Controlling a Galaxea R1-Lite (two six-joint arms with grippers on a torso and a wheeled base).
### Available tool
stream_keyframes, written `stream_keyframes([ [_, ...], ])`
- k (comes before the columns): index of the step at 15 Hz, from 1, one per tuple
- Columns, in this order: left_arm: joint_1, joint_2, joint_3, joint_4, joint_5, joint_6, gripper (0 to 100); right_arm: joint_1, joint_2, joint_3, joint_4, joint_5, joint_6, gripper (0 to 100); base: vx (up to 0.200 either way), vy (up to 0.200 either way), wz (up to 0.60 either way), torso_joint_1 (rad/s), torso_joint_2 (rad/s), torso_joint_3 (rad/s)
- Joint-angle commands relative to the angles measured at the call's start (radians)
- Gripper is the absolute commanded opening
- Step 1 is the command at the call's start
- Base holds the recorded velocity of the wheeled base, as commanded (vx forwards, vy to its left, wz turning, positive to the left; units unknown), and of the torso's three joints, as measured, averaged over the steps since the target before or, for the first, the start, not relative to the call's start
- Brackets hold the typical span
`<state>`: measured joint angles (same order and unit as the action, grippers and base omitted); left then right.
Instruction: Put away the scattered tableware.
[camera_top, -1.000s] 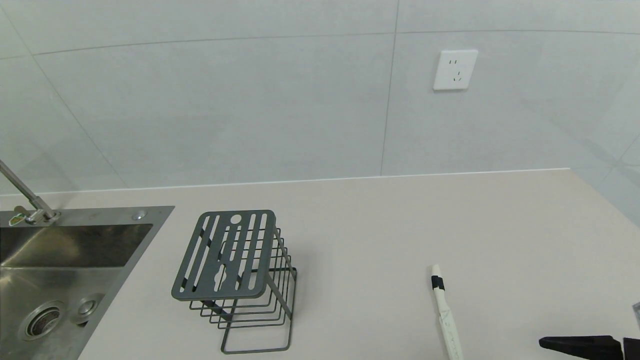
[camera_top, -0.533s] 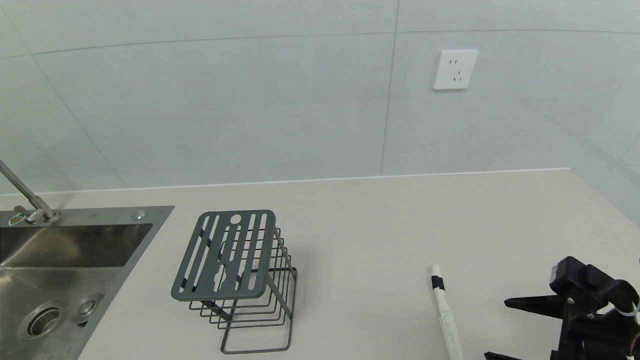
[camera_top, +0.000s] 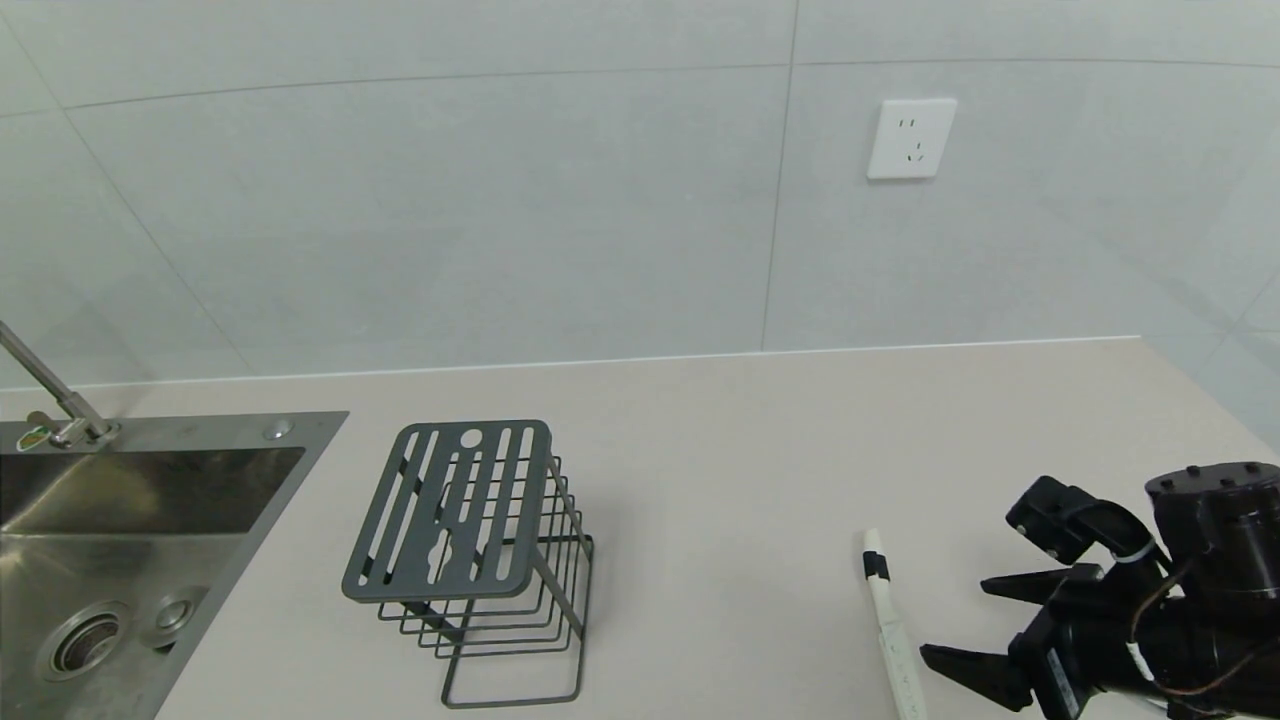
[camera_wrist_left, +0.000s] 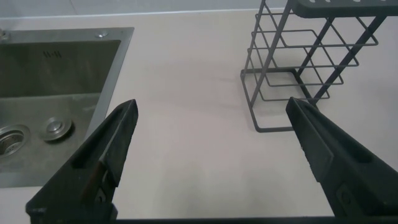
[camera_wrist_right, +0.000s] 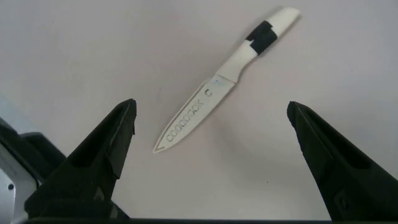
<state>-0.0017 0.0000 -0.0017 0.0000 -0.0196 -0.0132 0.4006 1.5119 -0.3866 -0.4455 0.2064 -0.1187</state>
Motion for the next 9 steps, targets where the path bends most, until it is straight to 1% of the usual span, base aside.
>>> stream_keyframes([
  [1,0.0,0.0,0.0,0.0,0.0,-0.001,100,0.07,0.025,-0.049,0.002,-0.025,0.09,100,0.0,0.0,0.0,0.0,0.0,0.0],
  [2,0.0,0.0,0.0,0.0,0.0,-0.001,100,0.106,0.028,-0.08,0.011,-0.071,0.133,100,0.0,0.0,0.0,0.0,0.0,0.0],
  [4,0.0,0.0,0.0,0.0,0.0,-0.001,100,0.158,0.047,-0.117,0.039,-0.143,0.169,100,0.0,0.0,0.0,0.0,0.0,0.0],
  [6,0.0,0.0,0.0,0.0,0.0,-0.001,100,0.195,0.062,-0.135,0.087,-0.196,0.171,100,0.0,0.0,0.0,0.0,0.0,0.0],
  [8,0.0,0.0,0.0,0.0,0.0,-0.001,100,0.208,0.088,-0.178,0.16,-0.251,0.182,100,0.0,0.0,0.0,0.0,0.0,0.0],
  [9,0.0,0.0,0.0,0.0,0.0,-0.001,100,0.208,0.114,-0.212,0.232,-0.282,0.231,100,0.0,0.0,0.0,0.0,0.0,0.0],
])
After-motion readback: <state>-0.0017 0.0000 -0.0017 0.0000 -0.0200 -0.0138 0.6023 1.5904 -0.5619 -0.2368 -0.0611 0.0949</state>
